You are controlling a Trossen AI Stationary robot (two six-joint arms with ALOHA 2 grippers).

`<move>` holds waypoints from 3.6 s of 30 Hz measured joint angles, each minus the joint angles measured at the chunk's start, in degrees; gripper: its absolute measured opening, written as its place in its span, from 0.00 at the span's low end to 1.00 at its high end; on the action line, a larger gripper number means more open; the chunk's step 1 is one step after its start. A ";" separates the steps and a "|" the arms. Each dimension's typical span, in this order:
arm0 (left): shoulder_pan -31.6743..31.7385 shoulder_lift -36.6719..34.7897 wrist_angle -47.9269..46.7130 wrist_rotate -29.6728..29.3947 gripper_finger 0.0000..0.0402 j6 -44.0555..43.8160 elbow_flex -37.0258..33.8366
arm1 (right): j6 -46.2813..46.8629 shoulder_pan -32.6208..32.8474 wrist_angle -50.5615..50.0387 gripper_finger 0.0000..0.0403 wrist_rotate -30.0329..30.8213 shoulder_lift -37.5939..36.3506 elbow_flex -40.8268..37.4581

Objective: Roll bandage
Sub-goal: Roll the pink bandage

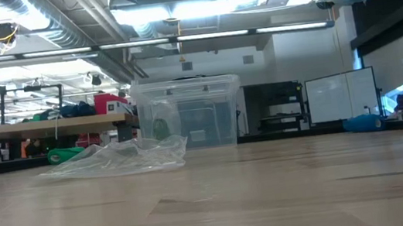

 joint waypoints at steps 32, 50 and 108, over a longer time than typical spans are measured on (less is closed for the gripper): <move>3.55 0.04 -5.68 -1.55 0.03 -0.70 1.49 | 14.22 0.25 13.88 0.54 -30.73 -0.78 -19.55; 5.67 -0.02 -13.29 -1.55 0.03 -10.48 1.53 | 19.66 -0.45 -5.47 0.68 -44.44 -1.33 -8.32; 13.97 -10.93 -5.64 0.22 0.03 -14.53 6.25 | 8.30 20.62 52.97 0.68 5.08 -39.59 -60.20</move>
